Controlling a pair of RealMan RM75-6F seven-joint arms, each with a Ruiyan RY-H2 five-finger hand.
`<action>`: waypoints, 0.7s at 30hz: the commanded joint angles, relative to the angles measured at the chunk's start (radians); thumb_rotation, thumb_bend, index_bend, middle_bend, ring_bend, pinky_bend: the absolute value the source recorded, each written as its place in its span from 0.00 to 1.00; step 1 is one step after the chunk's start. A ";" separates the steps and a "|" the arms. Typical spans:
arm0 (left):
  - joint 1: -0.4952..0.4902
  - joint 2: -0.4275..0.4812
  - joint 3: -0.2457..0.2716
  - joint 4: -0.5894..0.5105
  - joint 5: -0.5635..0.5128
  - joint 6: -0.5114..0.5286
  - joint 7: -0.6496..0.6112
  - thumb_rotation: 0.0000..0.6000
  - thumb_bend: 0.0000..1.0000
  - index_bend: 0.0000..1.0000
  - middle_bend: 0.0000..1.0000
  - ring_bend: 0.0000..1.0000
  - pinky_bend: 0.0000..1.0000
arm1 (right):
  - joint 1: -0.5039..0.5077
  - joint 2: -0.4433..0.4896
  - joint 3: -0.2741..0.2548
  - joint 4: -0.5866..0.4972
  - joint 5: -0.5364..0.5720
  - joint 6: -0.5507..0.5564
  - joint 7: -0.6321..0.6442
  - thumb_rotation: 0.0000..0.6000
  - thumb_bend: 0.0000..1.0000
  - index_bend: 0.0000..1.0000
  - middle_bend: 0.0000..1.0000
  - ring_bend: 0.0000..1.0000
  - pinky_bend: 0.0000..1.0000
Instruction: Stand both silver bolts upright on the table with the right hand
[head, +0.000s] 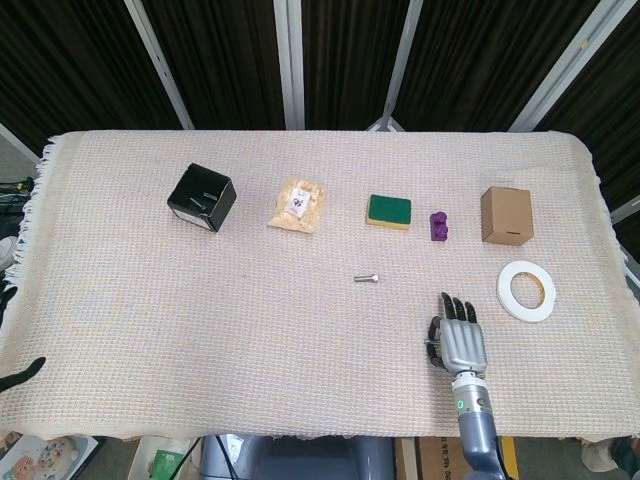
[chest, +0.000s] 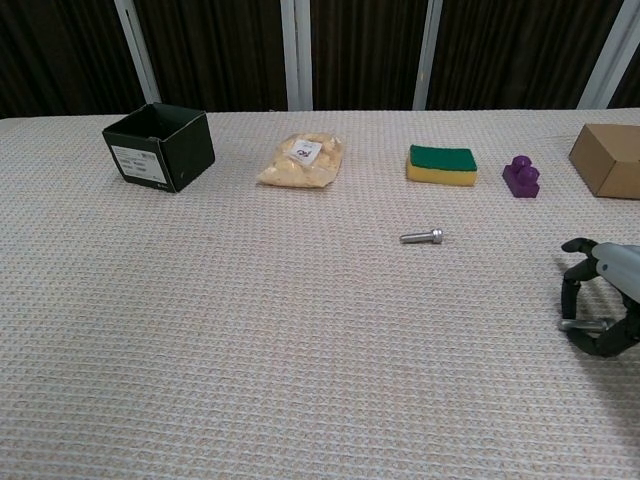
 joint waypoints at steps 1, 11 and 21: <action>0.000 0.000 0.000 0.000 0.000 0.000 0.002 1.00 0.12 0.12 0.06 0.00 0.15 | 0.000 0.003 0.000 -0.005 -0.008 0.003 0.008 1.00 0.38 0.60 0.01 0.04 0.01; -0.001 -0.001 0.000 -0.001 -0.001 -0.001 0.005 1.00 0.12 0.12 0.06 0.00 0.15 | 0.002 0.017 0.001 -0.027 -0.014 0.002 0.020 1.00 0.38 0.61 0.01 0.04 0.01; -0.002 -0.002 0.000 -0.002 -0.003 -0.003 0.008 1.00 0.12 0.12 0.06 0.00 0.15 | 0.004 0.031 0.011 -0.048 -0.006 0.000 0.035 1.00 0.38 0.61 0.01 0.04 0.01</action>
